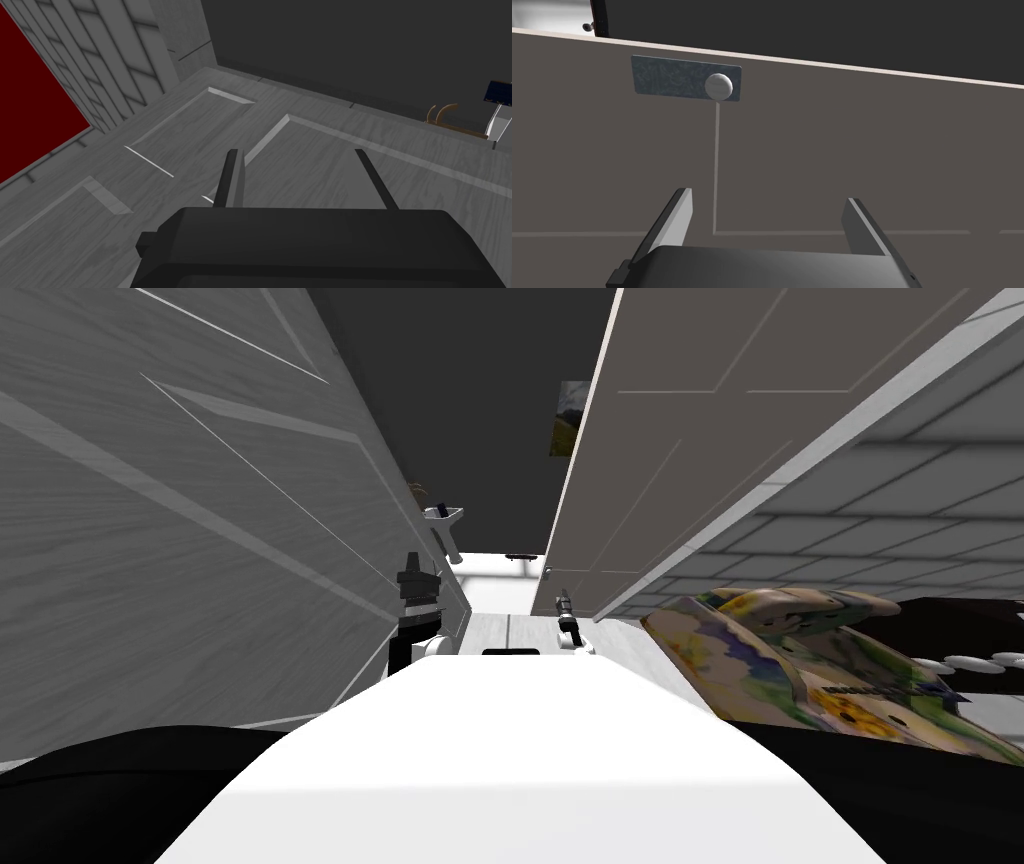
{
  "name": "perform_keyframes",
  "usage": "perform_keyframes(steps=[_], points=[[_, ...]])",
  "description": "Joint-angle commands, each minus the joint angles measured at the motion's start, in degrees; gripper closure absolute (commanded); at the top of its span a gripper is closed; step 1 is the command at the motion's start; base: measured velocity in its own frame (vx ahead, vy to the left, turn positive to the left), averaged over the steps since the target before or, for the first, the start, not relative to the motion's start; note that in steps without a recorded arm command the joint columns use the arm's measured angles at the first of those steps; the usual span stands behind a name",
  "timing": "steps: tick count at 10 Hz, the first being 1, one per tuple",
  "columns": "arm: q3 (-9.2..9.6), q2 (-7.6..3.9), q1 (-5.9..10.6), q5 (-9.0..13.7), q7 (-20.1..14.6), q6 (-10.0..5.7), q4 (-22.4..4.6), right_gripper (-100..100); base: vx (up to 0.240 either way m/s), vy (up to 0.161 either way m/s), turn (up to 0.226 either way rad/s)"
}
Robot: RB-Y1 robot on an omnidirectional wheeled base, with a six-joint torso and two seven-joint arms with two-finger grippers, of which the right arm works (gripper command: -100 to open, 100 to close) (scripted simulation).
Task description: Pull the door open
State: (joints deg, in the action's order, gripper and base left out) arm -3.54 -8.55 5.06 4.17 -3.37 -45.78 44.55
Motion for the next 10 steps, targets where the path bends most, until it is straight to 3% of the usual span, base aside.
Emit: perform_keyframes(steps=[1, 10], points=[[-0.01, -0.04, 0.57, 0.24, -0.19, -0.10, -1.60, -100, 0.090, -0.018, 0.067], [-0.15, -0.38, 4.40, 1.49, -1.20, -1.27, -11.49, -100, 0.091, -0.029, 0.059]])
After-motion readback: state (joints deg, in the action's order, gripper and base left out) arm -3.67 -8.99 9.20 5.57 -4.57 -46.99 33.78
